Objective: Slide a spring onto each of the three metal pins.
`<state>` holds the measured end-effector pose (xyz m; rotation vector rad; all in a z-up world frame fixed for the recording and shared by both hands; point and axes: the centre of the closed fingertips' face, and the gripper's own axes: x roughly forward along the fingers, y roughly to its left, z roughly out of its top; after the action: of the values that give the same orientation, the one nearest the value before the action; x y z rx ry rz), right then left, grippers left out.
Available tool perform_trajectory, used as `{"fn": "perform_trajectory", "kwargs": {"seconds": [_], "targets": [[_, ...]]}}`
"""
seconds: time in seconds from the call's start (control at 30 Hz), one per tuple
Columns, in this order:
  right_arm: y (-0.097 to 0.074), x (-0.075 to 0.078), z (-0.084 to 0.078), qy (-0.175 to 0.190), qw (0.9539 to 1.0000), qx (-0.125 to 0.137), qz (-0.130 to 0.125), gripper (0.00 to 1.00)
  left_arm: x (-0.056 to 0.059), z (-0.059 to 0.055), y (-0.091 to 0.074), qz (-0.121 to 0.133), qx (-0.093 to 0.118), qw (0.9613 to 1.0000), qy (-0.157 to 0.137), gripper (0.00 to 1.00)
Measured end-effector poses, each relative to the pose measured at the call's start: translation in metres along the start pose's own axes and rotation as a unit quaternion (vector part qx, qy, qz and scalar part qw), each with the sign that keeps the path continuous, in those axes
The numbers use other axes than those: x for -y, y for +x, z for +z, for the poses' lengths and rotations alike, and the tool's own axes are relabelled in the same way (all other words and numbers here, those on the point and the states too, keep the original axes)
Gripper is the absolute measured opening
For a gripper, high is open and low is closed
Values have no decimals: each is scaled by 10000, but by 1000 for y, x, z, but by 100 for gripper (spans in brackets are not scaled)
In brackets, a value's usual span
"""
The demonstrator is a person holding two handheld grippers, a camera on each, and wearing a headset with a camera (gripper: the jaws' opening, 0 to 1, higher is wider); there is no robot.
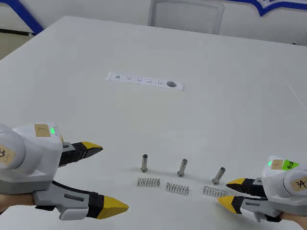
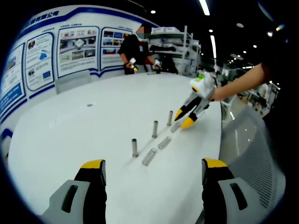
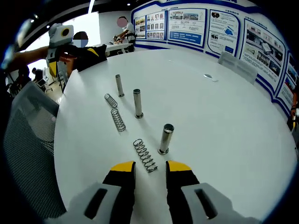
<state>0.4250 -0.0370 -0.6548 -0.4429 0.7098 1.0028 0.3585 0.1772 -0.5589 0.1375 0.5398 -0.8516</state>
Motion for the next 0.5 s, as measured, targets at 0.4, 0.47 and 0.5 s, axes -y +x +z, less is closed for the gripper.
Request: {"fn": "perform_trajectory", "kwargs": {"seconds": [0.4,0.47,0.5], "targets": [[5,2,-8,-53,9997,-154,174,26,1,-6,1,-10,-82,10000,-45,86],[6,1,-8,-80,9997,-148,196,26,1,-6,1,0,-85,10000,-48,86],[6,1,-7,-59,9997,-143,214,26,0,-5,0,7,-82,9999,-58,85]]}}
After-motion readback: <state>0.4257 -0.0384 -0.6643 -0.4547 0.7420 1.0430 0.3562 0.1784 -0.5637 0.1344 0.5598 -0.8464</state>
